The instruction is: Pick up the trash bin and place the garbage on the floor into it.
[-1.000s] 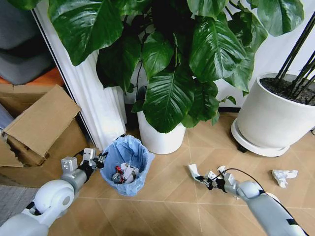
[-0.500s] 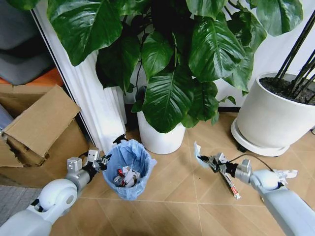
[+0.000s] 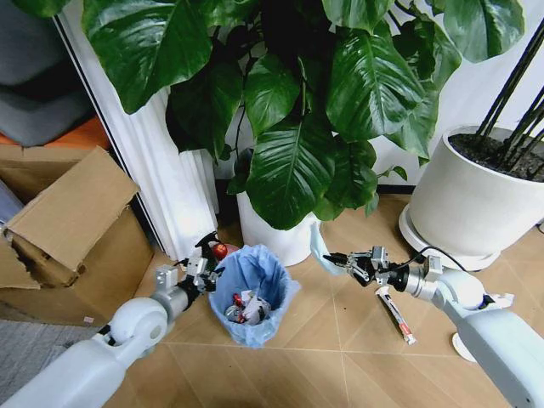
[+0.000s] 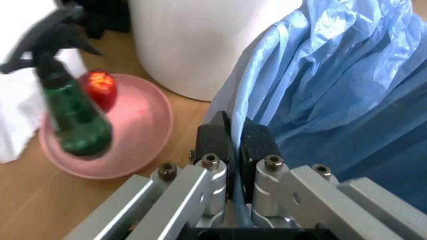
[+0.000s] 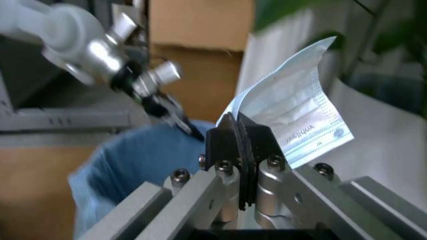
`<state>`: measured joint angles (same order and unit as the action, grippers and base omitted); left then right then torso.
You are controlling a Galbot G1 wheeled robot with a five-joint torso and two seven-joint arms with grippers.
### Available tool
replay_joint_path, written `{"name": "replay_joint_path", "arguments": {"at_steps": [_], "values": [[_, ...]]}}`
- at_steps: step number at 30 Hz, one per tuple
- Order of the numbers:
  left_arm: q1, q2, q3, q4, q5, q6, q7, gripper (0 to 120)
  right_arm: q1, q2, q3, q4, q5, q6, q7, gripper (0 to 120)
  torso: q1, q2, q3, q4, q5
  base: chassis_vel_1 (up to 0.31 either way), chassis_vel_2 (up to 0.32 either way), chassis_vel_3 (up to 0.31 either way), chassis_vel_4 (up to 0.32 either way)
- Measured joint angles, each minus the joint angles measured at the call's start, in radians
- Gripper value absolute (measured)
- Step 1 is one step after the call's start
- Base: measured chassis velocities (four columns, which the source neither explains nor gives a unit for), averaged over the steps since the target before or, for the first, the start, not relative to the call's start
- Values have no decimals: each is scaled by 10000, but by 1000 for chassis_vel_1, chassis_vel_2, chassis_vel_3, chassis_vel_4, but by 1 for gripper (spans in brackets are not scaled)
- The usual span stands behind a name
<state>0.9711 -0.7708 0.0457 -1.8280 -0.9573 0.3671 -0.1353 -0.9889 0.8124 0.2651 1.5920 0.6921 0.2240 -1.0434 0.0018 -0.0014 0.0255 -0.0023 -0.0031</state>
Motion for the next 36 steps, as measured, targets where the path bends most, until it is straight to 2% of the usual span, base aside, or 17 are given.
{"name": "replay_joint_path", "arguments": {"at_steps": [5, 14, 29, 32, 34, 36], "values": [[-305, -28, 343, 0, -190, -4, -7, 0, 150, -116, -502, 454, 367, -152, 0, 0, 0, 0, 0, -1, 0, 0, 0, 0, 0], [-627, 7, 934, -155, -417, -6, -6, 0, 818, -12, -2184, 866, 697, -397, 31, 0, 0, 0, 1, 2, 0, 0, 0, 0, 0], [-575, 78, 887, -580, -597, 96, -193, 0, 923, 403, -2771, 75, -212, -314, 23, 0, 0, 0, 0, 1, 0, 0, 0, 0, 0], [-523, 116, 852, -634, -603, 119, -237, 0, 952, 464, -2760, -32, -383, -282, 23, 15, 0, -1, 0, 0, 0, 0, 0, 0, 0], [-517, 131, 848, -645, -609, 126, -248, 0, 952, 475, -2745, -49, -409, -278, 24, 16, 0, -1, 0, 0, 0, 0, 0, 0, 0], [-509, 170, 848, -660, -627, 147, -263, 0, 952, 494, -2711, -96, -446, -268, 42, 28, 0, -1, 0, 0, 0, 0, 0, 0, 0]]}}
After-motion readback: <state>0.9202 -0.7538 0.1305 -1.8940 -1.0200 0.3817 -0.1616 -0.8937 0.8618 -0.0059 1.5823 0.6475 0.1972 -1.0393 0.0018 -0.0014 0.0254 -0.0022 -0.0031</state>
